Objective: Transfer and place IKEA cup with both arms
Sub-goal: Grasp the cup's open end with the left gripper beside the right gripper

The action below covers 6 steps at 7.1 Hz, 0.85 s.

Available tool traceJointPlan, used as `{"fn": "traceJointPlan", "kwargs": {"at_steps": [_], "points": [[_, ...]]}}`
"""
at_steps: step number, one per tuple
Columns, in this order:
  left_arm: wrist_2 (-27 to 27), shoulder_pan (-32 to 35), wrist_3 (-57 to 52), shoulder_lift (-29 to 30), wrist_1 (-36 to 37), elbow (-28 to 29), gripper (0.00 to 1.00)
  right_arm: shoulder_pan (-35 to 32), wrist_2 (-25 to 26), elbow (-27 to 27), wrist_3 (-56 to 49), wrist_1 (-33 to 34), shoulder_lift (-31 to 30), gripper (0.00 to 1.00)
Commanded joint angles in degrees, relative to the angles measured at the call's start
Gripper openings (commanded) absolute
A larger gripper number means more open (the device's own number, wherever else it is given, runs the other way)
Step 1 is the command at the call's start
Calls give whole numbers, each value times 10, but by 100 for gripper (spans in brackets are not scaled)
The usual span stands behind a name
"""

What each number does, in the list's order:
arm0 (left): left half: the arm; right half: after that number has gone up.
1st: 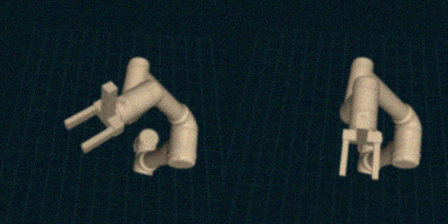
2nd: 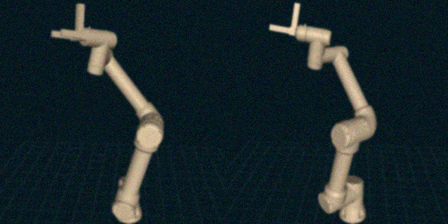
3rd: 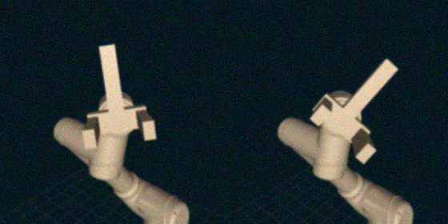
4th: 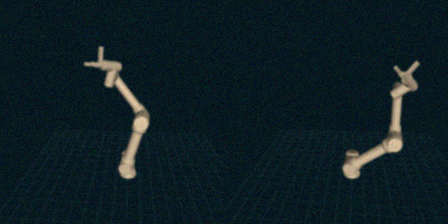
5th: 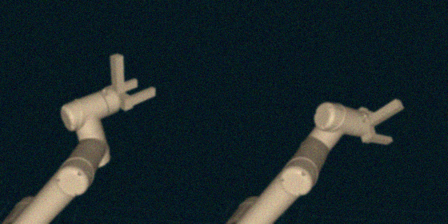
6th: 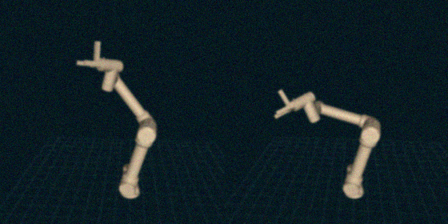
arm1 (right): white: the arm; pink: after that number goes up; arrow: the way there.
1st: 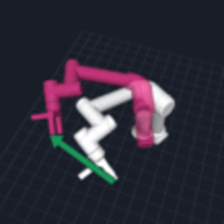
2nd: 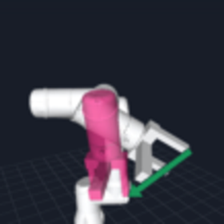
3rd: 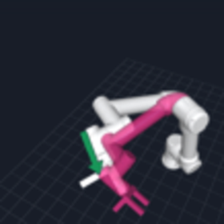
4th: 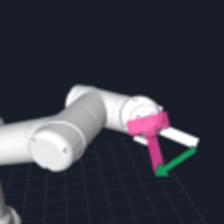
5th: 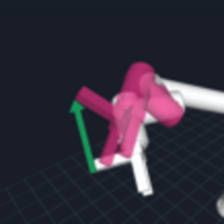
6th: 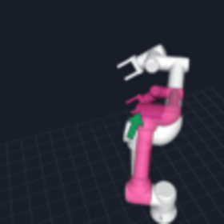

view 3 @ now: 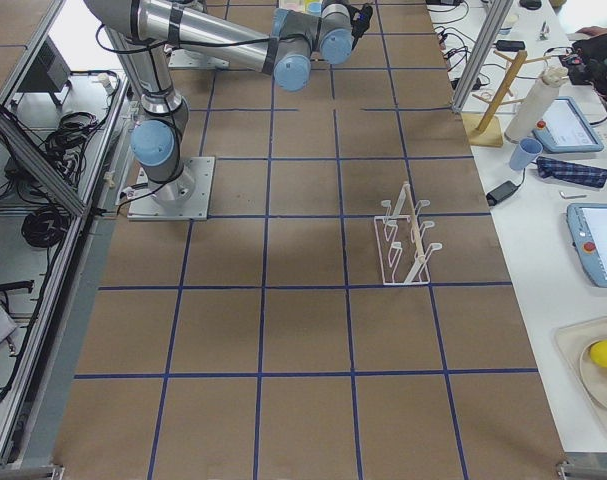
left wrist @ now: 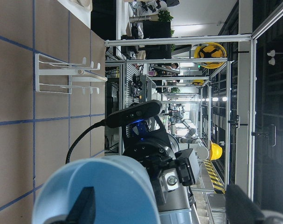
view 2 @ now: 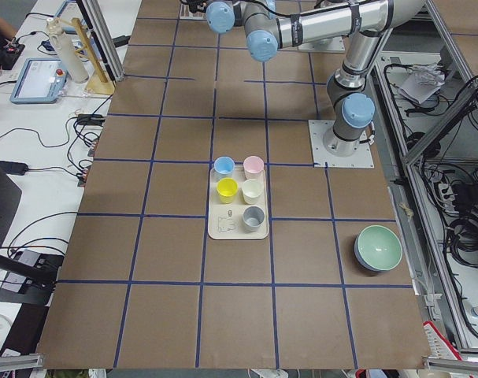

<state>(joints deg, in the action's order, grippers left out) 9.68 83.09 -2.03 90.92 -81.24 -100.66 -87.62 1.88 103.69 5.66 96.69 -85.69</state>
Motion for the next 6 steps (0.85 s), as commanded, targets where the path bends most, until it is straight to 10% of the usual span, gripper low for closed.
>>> {"fn": "traceJointPlan", "kwargs": {"at_steps": [1, 6], "points": [[1, -3, 1, -4, 1, -3, 86, -2, 0, -2, 0, 0, 1, 22], [1, -3, 3, -12, 1, -4, 43, -2, 4, -3, 8, 1, 2, 23]]}}
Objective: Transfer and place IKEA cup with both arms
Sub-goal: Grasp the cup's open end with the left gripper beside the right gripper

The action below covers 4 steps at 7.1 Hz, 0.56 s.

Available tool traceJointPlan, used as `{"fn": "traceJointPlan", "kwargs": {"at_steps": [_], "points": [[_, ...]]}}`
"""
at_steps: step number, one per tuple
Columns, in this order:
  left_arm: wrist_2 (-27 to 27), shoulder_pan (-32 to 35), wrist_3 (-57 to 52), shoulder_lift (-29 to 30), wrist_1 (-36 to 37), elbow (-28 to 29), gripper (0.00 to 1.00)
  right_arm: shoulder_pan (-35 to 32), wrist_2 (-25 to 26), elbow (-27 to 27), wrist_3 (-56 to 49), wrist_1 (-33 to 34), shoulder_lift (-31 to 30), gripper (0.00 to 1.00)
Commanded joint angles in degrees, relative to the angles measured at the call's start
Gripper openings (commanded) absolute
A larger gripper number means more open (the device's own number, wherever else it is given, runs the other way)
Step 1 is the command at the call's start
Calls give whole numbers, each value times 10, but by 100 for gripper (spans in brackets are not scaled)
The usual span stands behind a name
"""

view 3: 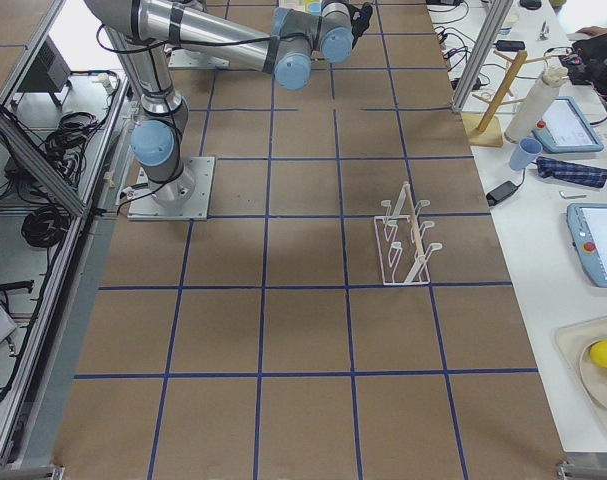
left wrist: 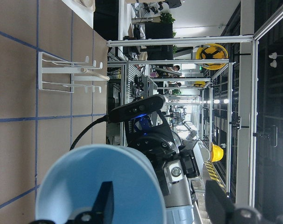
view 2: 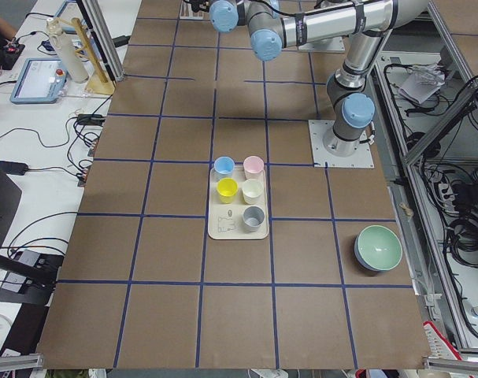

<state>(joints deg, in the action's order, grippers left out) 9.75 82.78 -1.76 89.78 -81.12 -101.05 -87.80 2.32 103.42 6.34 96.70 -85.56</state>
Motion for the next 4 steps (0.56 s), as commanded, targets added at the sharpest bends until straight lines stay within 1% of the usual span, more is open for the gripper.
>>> {"fn": "traceJointPlan", "kwargs": {"at_steps": [1, 2, 3, 4], "points": [[0, 0, 0, 0, -1, 0, 28, 0, 1, -1, 7, 1, 0, 24], [1, 0, 0, 0, -1, 0, 20, 0, 1, -1, 9, 2, 1, 29], [1, 0, 0, -1, -1, -1, 15, 0, 1, -1, 7, 1, 1, 79], [1, 0, 0, 0, -1, -1, 12, 0, 1, -1, 8, 0, -1, 79]]}}
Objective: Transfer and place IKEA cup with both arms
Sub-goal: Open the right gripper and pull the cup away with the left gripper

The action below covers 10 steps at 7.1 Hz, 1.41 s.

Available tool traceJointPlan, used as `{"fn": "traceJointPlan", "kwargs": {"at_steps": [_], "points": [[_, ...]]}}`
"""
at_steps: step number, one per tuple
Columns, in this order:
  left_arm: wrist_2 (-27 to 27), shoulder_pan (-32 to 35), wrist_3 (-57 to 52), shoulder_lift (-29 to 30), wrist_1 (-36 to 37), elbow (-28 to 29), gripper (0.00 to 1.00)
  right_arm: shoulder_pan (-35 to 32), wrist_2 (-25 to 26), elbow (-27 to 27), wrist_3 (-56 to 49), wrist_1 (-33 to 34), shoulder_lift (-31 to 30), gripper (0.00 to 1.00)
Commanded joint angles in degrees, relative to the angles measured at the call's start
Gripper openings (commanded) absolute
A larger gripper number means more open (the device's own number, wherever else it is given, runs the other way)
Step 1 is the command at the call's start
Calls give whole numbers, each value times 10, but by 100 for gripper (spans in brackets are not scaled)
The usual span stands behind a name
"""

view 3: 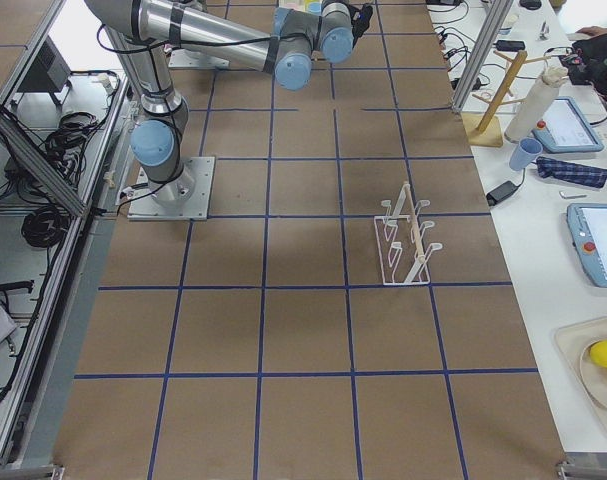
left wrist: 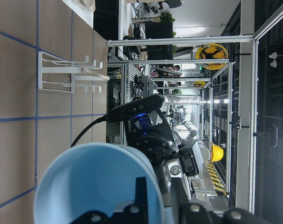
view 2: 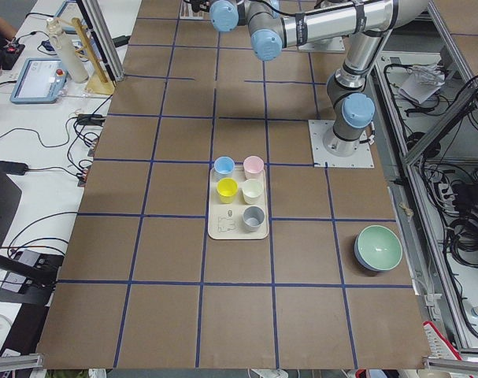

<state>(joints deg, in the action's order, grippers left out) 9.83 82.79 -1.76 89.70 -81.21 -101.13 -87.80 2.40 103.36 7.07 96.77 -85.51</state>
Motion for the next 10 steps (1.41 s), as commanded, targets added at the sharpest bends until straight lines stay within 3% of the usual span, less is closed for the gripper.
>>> {"fn": "traceJointPlan", "kwargs": {"at_steps": [1, 2, 5, 6, 9, 10], "points": [[1, 0, 0, 0, -1, 0, 8, 0, 0, 0, 4, -1, -1, 92], [1, 1, 0, 0, -1, 0, 0, 0, 0, 0, 28, 3, 1, 100], [6, 0, 0, -1, -1, 1, 0, 65, 4, -5, 56, 11, 2, 100], [86, -2, 0, 0, 2, 14, 0, 95, 13, -5, 56, 8, 1, 100], [379, -37, -7, 6, -4, 46, 0, 110, 222, -36, 84, 9, -10, 100], [458, -63, -11, 1, -9, 46, 0, 107, 318, -51, 106, 6, -25, 100]]}}
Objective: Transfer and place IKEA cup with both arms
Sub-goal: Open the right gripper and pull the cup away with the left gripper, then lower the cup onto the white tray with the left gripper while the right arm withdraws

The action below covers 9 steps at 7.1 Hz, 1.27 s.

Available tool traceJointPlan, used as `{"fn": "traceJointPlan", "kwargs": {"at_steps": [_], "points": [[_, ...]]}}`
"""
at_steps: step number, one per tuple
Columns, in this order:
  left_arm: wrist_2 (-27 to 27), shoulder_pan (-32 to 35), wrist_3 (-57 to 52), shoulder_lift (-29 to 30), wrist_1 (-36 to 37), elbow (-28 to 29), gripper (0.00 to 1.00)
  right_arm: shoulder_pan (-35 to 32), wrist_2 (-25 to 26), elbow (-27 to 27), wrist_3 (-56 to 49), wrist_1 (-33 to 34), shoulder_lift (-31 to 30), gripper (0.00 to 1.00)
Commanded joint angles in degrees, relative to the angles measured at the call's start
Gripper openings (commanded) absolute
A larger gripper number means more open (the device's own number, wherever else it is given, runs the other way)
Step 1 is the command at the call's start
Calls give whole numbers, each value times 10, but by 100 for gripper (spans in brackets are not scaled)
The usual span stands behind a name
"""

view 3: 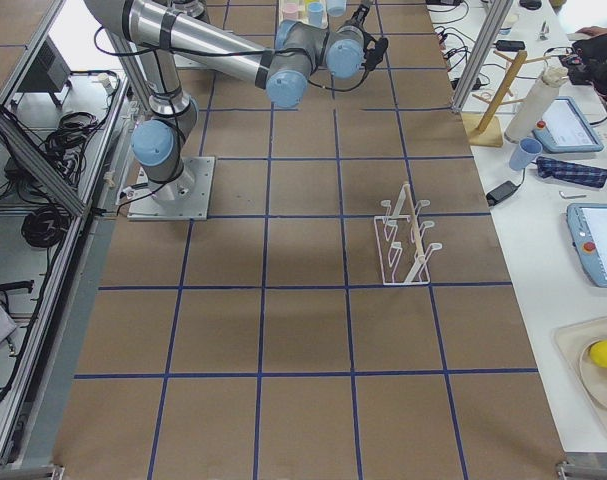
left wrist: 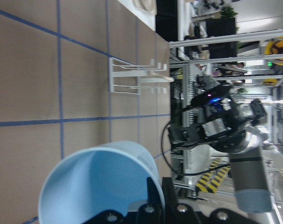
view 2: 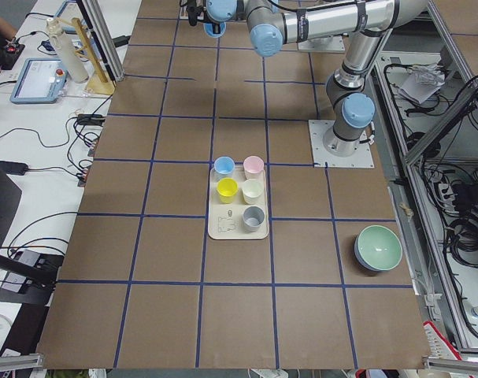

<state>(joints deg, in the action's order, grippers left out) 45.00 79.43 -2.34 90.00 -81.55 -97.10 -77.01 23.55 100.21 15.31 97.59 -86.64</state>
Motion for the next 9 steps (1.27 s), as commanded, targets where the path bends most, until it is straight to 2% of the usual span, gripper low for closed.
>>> {"fn": "traceJointPlan", "kwargs": {"at_steps": [1, 3, 4, 5, 7, 9], "points": [[212, -57, -40, -7, -10, 6, 0, -7, 227, -16, 30, -4, -47, 100], [332, -139, -171, 11, -12, 3, 0, -65, 397, -19, 38, -7, -66, 100], [364, -193, -247, 21, -5, -3, 0, -107, 535, -23, 57, 3, -66, 100], [367, -245, -326, 37, 2, -4, 0, -130, 614, -22, 53, 1, -70, 100], [388, -315, -452, 79, 81, -5, 0, -130, 679, -15, -73, -8, -91, 100], [393, -367, -515, 125, 130, -2, 0, -121, 683, -14, -90, -57, -139, 100]]}}
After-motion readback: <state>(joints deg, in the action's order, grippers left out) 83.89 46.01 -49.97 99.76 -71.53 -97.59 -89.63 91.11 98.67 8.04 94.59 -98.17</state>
